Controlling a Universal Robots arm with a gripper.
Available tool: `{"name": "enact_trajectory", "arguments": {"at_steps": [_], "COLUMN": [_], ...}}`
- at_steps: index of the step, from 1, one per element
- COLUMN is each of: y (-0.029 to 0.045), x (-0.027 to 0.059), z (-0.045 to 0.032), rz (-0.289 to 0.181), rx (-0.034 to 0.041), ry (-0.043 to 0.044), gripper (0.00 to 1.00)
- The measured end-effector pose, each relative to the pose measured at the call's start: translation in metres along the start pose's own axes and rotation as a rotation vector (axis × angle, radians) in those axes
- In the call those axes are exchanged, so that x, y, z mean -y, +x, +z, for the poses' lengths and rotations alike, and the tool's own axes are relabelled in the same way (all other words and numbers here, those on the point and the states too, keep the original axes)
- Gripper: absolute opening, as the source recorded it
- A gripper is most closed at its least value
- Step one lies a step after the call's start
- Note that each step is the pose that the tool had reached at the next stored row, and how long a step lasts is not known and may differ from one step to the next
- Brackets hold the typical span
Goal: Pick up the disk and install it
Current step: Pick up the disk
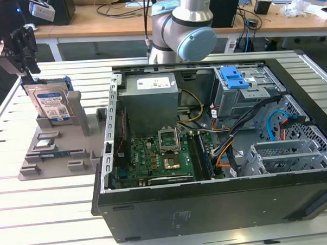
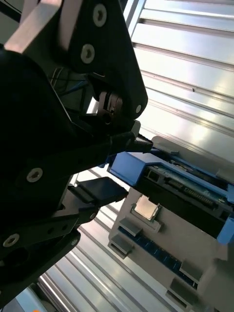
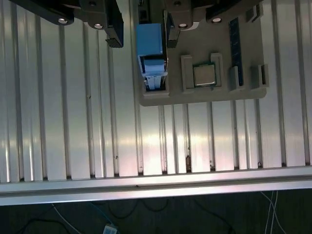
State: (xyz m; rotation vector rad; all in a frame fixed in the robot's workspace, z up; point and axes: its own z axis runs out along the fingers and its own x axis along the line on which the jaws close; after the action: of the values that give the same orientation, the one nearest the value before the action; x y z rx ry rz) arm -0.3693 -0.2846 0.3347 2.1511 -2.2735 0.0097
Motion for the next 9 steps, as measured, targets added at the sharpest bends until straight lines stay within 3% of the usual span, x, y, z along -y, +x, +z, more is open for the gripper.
{"name": "enact_trajectory", "arguments": {"at_steps": [7, 9], "y": [0.0000, 0.0009], "x": [0.0010, 0.0012], "z": [0.0192, 0.0244], "rz": [-0.014, -0.019], "rx": [-0.0011, -0.0070], "ry": [-0.0019, -0.0016], "gripper": [0.48, 0.48]}}
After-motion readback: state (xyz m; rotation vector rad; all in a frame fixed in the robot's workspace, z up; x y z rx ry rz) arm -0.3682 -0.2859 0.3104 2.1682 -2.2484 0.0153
